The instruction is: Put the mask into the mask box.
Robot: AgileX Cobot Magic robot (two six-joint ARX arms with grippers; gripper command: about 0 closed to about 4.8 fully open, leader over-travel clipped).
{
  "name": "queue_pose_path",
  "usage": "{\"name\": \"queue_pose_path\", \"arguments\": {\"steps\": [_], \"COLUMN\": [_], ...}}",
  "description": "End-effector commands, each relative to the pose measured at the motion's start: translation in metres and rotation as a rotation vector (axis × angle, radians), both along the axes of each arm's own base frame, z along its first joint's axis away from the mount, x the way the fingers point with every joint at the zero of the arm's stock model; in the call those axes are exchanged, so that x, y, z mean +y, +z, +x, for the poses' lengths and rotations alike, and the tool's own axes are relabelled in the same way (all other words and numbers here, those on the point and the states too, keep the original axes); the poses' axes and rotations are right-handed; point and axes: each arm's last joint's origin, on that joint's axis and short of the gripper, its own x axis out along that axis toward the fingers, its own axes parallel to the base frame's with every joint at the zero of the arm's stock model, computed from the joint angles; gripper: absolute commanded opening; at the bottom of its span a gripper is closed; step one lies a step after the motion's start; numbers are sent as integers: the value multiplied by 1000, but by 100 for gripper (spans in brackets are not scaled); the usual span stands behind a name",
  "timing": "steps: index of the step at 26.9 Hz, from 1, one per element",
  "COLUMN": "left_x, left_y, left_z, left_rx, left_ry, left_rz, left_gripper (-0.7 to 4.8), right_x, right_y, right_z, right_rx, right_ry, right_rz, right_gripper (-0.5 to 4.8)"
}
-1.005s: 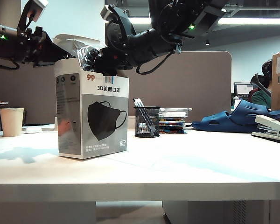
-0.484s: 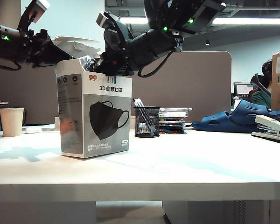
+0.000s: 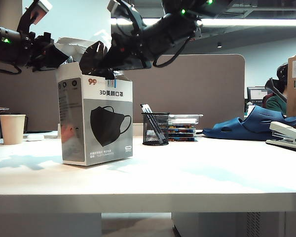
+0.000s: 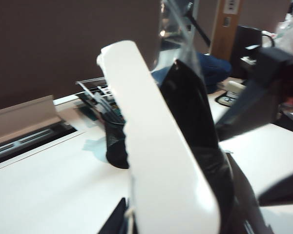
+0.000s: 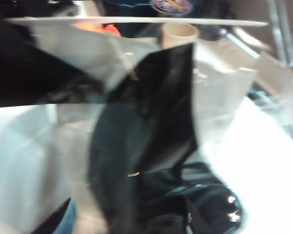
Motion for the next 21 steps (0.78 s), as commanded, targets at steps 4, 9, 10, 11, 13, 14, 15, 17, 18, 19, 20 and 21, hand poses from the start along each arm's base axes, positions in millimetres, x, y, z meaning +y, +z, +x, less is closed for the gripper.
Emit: {"name": "queue_pose_path", "arguments": {"steps": [4,9,10,11,13,14,15,17,18,19,20,21], "left_x": [1,-1,-1,-1,-1,-1,-1,-1,-1,-1,-1,-1], "left_y": [3,3,3,3,3,3,2,0,0,-1,-2,-2], "left_z": [1,-1,-2,-2,-2,-2,-2,-2,-3,-3,-3,-3], "left_rx": [-26,-25,-25,-24,-20,-16,-10,11,16,29,38,41], "left_ry": [28,-68,-85,-96,-108,-107,-107,-107,-108,-107,-107,-107], "left_rz": [3,-3,-4,-5,-6,-6,-6,-6,-6,-6,-6,-6], "left_gripper": [-6,-7,-6,-6,-7,-7,-7,-7,-6,-7,-7,-6], "right_x": [-5,-6,-6,-7,-7,-8,-9,-12,-13,-15,-17,-18], "right_y": [16,19,20,21,23,25,28,36,40,46,53,58], "right_z": [-10,-7,-6,-5,-4,-3,-2,-3,-4,-7,-10,-12], "right_rx": [8,-26,-44,-58,-84,-94,-105,-143,-151,-162,-177,-192], "right_ry": [24,-23,-52,-74,-119,-135,-151,-193,-193,-194,-197,-213], "right_rz": [-4,-12,-13,-13,-13,-12,-9,5,11,19,29,35], "right_gripper": [153,-6,-6,-6,-6,-6,-6,-6,-6,-6,-6,-6]}}
